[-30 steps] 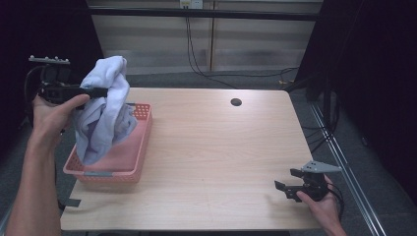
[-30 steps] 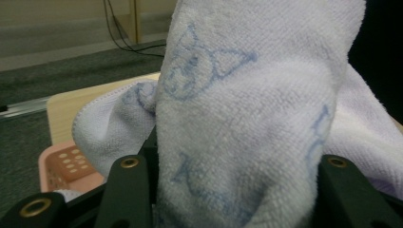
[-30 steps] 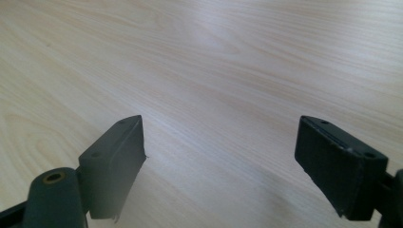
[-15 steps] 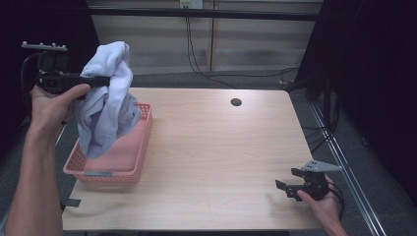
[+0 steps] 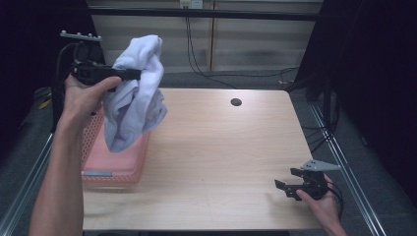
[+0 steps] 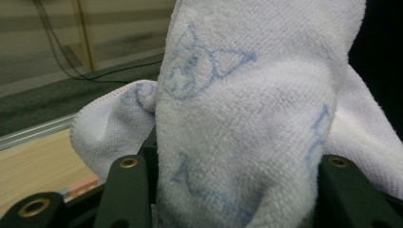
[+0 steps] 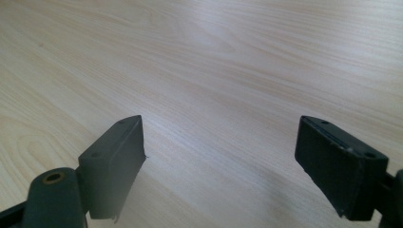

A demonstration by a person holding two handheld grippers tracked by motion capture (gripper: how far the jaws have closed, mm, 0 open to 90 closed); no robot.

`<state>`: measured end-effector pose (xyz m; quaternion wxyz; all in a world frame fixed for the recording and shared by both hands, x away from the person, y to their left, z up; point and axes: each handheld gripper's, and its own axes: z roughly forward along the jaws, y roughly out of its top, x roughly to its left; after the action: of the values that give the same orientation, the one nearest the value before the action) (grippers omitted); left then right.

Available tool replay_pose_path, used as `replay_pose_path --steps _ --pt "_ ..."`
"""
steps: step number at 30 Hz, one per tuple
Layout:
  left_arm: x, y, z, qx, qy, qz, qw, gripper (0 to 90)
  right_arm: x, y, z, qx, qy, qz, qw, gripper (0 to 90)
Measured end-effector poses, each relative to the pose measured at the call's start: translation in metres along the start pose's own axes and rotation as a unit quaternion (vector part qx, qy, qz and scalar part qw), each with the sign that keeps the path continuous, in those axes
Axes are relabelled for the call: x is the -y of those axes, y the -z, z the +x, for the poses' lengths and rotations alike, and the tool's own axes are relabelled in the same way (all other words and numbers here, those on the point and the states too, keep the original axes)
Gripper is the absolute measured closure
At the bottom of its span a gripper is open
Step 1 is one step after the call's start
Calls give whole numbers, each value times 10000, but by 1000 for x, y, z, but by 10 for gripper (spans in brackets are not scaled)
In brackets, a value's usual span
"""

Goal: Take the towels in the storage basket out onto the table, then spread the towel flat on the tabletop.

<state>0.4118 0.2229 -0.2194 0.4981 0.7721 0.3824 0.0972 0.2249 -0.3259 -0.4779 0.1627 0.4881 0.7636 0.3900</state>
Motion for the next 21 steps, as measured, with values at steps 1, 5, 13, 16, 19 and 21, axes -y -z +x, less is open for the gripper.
replay_pose_path --steps 1,5,13,16,19,21 --pt "-1 -4 -3 44 -27 26 10000 501 0 1 0 -2 -25 -8 10000 169" --pt "-4 -20 -18 132 -161 94 9997 501 1 1 0 -10 25 -27 10000 170" --pt "3 -51 -39 317 -294 326 9985 501 2 3 0 -22 45 -29 10000 169" --pt "6 -60 -49 450 -358 330 9978 501 2 4 0 -21 38 -36 10000 170" --pt "11 -73 -55 495 -355 413 9973 500 2 3 0 -16 27 -23 10000 169" --pt "16 -82 -58 510 -338 450 9971 500 1 3 0 -16 52 -17 10000 170"
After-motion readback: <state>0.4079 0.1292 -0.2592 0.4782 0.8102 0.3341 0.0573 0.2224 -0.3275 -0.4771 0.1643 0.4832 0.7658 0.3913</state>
